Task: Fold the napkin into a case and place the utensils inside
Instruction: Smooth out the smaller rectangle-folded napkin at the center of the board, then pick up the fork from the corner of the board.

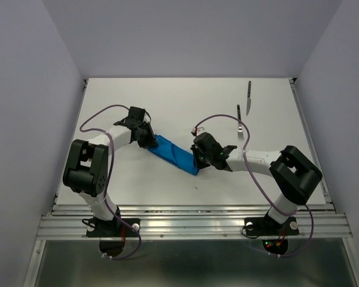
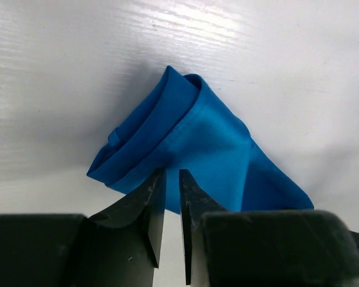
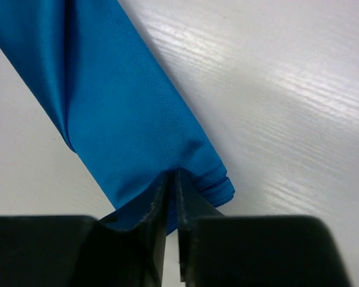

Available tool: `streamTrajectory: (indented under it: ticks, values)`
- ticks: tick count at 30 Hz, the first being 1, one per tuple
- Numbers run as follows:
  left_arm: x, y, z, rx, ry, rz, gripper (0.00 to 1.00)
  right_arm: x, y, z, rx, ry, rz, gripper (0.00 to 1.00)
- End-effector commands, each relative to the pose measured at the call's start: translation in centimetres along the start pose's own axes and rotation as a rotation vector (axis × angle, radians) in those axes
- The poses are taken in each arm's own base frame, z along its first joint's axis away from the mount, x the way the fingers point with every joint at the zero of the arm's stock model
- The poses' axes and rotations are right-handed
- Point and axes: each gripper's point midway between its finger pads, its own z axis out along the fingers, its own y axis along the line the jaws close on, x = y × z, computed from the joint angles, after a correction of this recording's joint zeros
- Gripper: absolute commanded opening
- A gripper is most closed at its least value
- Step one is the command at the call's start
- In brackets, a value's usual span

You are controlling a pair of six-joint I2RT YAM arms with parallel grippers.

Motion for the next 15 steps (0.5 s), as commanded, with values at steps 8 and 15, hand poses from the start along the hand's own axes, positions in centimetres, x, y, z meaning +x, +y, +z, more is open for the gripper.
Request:
streamTrajectory:
  ticks: [8, 15]
  values:
    - [-6.1, -4.4, -9.2, 0.053, -0.247, 0.073, 0.32, -12.3, -6.9, -4.9, 0.212, -0.323, 0.094, 0.43]
    - [-6.4, -4.5, -11.7, 0.067, -0.297, 0.068, 0.36, -14.4, -17.2, -4.6, 0.382, -0.243, 0.271, 0.59]
